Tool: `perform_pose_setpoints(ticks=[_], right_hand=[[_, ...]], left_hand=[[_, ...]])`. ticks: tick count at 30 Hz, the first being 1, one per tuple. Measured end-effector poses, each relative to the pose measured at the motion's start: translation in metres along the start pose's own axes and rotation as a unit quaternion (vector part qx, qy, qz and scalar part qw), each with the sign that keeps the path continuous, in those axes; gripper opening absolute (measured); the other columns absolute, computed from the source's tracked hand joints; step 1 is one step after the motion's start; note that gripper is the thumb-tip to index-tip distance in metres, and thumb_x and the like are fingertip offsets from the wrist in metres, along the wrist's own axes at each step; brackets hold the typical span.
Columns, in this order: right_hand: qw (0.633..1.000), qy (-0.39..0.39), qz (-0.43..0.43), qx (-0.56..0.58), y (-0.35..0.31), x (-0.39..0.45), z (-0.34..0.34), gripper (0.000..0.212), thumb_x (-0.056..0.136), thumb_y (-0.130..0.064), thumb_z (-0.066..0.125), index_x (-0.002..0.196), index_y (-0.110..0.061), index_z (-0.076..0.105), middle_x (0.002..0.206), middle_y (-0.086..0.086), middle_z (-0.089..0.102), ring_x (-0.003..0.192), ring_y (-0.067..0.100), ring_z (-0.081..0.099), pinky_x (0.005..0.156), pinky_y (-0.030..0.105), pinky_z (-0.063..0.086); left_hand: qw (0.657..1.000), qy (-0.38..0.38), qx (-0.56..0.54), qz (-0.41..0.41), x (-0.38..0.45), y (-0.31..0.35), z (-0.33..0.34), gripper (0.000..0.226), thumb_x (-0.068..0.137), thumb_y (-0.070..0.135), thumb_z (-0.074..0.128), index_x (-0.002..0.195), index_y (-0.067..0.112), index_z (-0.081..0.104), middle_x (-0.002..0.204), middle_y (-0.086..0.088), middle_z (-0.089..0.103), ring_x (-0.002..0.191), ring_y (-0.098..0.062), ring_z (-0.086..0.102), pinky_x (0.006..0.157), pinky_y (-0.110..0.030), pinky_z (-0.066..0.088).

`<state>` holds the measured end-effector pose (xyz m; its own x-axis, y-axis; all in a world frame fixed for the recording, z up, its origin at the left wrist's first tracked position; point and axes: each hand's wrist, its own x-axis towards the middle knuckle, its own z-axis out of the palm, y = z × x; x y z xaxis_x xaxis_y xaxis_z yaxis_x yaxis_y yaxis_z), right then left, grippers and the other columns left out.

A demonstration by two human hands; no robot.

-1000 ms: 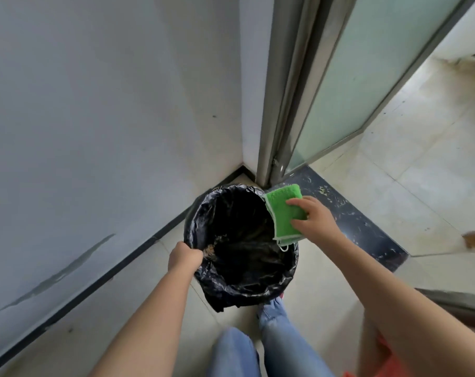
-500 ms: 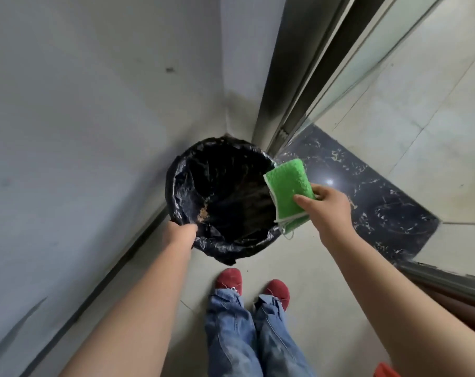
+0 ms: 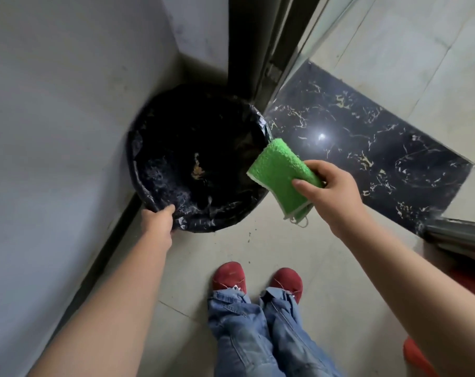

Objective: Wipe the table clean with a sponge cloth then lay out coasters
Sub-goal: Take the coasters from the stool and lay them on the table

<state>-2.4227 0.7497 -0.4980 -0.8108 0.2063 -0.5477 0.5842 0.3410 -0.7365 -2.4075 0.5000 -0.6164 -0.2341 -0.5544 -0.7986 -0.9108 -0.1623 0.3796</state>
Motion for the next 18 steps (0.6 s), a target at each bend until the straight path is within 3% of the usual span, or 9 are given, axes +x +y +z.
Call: perform_pose_setpoints(ticks=[2,4,6,9,12,14,16,18], right_hand=[[1.000,-0.011,0.006,0.009,0.004,-0.010,-0.005,0.026,0.079,0.001,0.063,0.092,-0.021,0.058,0.076,-0.012,0.055,0.068,-0.001,0.051,0.056,0.002,0.042],[1.000,-0.019,0.015,0.011,0.004,-0.021,-0.012,0.031,0.077,0.003,0.063,0.094,-0.022,0.055,0.076,-0.011,0.054,0.067,0.001,0.050,0.055,0.002,0.041],[0.999,-0.028,0.027,0.017,0.003,-0.039,-0.024,0.035,0.076,0.005,0.064,0.096,-0.022,0.054,0.081,-0.004,0.055,0.071,0.009,0.051,0.063,0.011,0.044],[0.999,-0.019,0.046,0.014,-0.003,-0.071,-0.050,0.039,0.073,0.006,0.065,0.096,-0.022,0.050,0.092,0.002,0.055,0.085,0.016,0.052,0.078,0.026,0.044],[0.999,-0.006,0.042,0.011,-0.014,-0.105,-0.083,0.032,0.073,0.003,0.067,0.089,-0.019,0.052,0.077,-0.006,0.054,0.074,0.013,0.050,0.067,0.019,0.043],[0.998,0.006,0.043,0.043,-0.021,-0.131,-0.112,0.030,0.072,0.003,0.068,0.083,-0.020,0.054,0.070,-0.010,0.052,0.063,0.010,0.048,0.057,0.012,0.040],[0.995,0.025,0.039,0.093,-0.025,-0.163,-0.145,0.032,0.068,0.001,0.072,0.078,-0.024,0.056,0.071,-0.008,0.054,0.064,0.010,0.049,0.061,0.015,0.042],[0.990,0.038,0.020,0.133,-0.024,-0.193,-0.176,0.031,0.062,-0.005,0.075,0.076,-0.027,0.058,0.074,-0.007,0.058,0.071,0.011,0.053,0.068,0.022,0.044]], left_hand=[[0.999,0.013,0.029,-0.004,-0.014,0.000,-0.003,0.059,0.086,0.023,0.061,0.133,0.005,0.032,0.138,-0.012,0.042,0.121,-0.032,0.047,0.098,-0.039,0.042],[0.989,0.066,0.131,0.024,-0.036,0.004,-0.010,0.072,0.085,0.032,0.059,0.140,0.005,0.022,0.144,-0.016,0.035,0.128,-0.034,0.040,0.106,-0.044,0.035],[0.962,0.096,0.215,0.141,-0.073,0.012,-0.015,0.068,0.085,0.031,0.058,0.139,0.003,0.027,0.141,-0.021,0.038,0.129,-0.035,0.038,0.106,-0.041,0.031],[0.901,-0.046,0.279,0.330,-0.141,0.029,-0.013,0.047,0.087,0.023,0.058,0.127,0.001,0.047,0.134,-0.017,0.046,0.126,-0.028,0.041,0.105,-0.031,0.029],[0.836,-0.214,0.303,0.404,-0.212,0.046,-0.003,0.024,0.087,0.019,0.058,0.108,0.008,0.062,0.127,-0.006,0.051,0.123,-0.019,0.045,0.101,-0.027,0.033],[0.802,-0.309,0.308,0.408,-0.262,0.055,0.003,0.006,0.086,0.019,0.059,0.088,0.019,0.064,0.119,0.002,0.051,0.121,-0.012,0.045,0.100,-0.026,0.033],[0.769,-0.399,0.321,0.383,-0.307,0.059,0.013,0.009,0.084,0.026,0.062,0.077,0.030,0.057,0.116,0.007,0.051,0.115,-0.008,0.046,0.097,-0.023,0.032],[0.738,-0.468,0.325,0.362,-0.345,0.062,0.022,0.016,0.071,0.043,0.065,0.078,0.031,0.057,0.108,0.014,0.058,0.108,-0.007,0.051,0.096,-0.022,0.035]])
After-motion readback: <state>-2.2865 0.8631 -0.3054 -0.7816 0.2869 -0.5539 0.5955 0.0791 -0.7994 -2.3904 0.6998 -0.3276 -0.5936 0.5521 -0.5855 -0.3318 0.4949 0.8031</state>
